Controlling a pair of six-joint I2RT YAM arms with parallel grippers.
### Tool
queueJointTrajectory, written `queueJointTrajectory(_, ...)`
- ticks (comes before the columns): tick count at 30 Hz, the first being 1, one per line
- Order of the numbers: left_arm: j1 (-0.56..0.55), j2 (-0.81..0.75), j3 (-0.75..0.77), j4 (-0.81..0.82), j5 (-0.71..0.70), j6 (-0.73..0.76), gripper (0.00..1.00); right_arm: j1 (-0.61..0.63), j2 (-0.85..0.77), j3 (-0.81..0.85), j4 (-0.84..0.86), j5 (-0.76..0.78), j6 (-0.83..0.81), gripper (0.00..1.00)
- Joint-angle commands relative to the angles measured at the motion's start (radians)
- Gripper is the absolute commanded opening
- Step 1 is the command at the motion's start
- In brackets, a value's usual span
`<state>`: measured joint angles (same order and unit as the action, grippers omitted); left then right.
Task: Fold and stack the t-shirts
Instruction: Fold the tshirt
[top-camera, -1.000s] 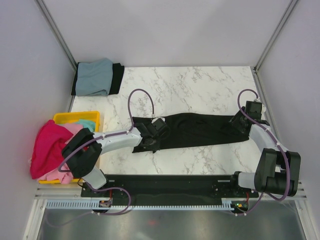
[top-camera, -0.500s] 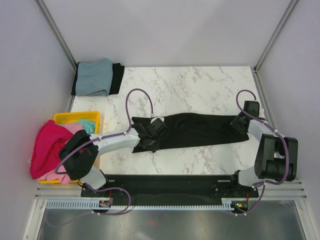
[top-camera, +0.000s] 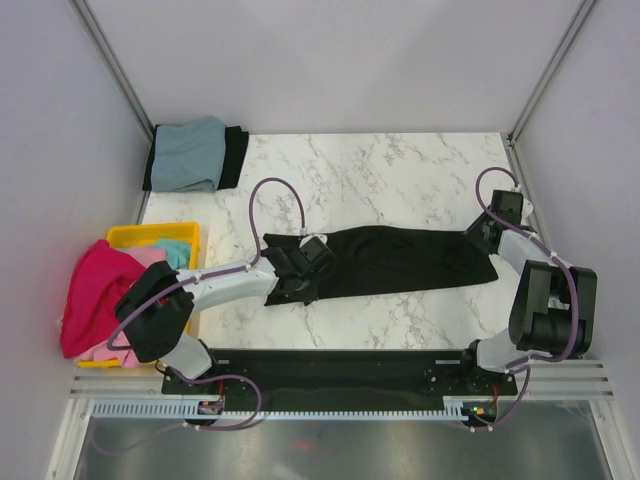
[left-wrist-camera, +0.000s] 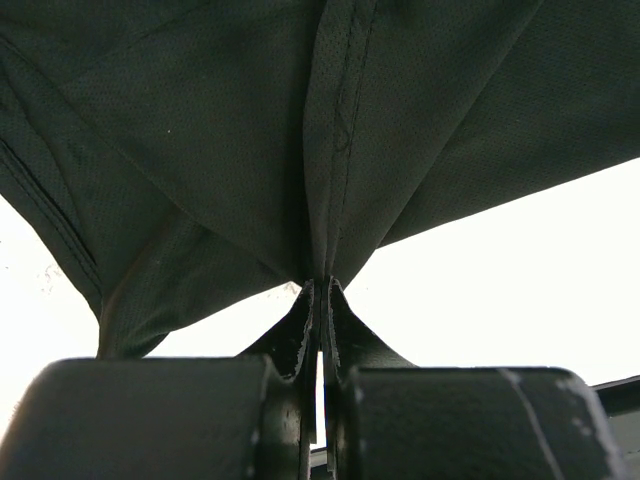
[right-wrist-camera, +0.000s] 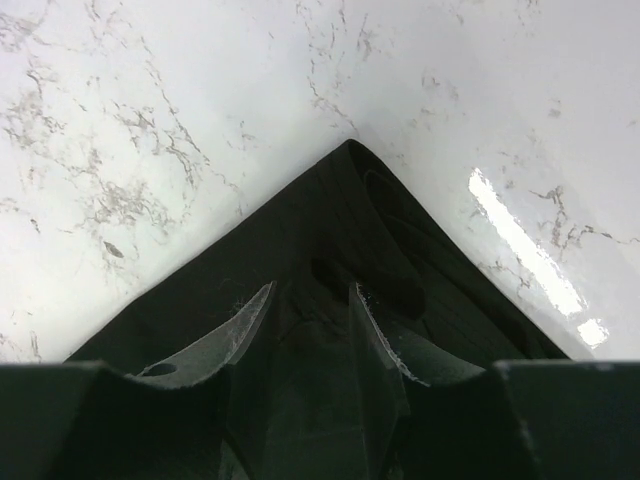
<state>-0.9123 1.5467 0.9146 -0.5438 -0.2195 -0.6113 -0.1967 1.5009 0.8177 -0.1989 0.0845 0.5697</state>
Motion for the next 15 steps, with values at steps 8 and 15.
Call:
queueJointTrajectory(8, -0.008, -0.033, -0.011, 0.022, -0.023, 0.018, 0.02, -0.007, 0.045, 0.0, 0.055, 0.0, 0.002, 0.39)
queueJointTrajectory(15, -0.007, -0.039, -0.019, 0.021, -0.026, 0.015, 0.02, -0.006, 0.056, -0.009, 0.062, -0.015, -0.001, 0.25)
